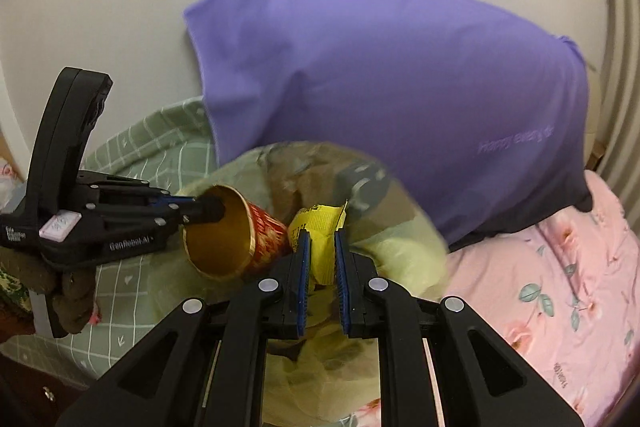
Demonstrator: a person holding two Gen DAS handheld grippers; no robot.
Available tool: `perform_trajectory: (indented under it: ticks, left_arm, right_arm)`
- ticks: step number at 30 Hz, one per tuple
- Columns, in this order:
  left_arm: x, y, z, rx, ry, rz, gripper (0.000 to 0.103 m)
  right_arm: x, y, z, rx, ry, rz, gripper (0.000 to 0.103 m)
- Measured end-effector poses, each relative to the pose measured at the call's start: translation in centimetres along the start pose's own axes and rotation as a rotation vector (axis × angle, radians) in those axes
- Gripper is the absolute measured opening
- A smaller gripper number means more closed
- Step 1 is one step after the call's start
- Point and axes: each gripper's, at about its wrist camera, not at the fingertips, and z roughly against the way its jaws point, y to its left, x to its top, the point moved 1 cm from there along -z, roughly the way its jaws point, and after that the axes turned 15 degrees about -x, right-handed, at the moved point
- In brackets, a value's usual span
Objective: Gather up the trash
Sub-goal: 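Grasp the red-and-gold cup with the left tool and carry both items into the yellow bag, then open both tools over the yellow bag and pull back to the table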
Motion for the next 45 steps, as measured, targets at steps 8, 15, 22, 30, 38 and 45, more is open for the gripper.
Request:
perform_trajectory:
  ticks: [8,15,22,30,38,45]
  left_arm:
    - [-2.3,-1.0,0.0,0.006,0.027,-0.013,0.005]
    - [-2.7,0.5,2.1,-0.063,-0.028,0.068,0.019]
    - [-4.0,0.9,6.7,-0.077,-0.142,0.131,0.042]
    - [-7.3,3.7,12.7,0.069,-0.299,0.21,0.046]
    - [-13.9,8.8,21.4,0.326,-0.42,0.29,0.047]
    - [-20.1,14.3,27.0,0.567,-0.47,0.394,0.05]
  right_arm:
    - [-1.6,0.3,-0.3,0.008,0.028,0.027,0.013]
    - [-2.0,-0.9,1.2,0.0,0.001,-0.046,0.016]
    - [-2.0,-0.6,3.0,-0.027,-0.052,-0.082,0.037]
    - [-0.8,3.4,4.4,-0.004,-0.097,-0.066,0.037]
    - [0.1,10.5,3.7,0.098,-0.103,-0.01,0.037]
    - [0.5,17.1,2.3,0.222,-0.066,0.056,0.037]
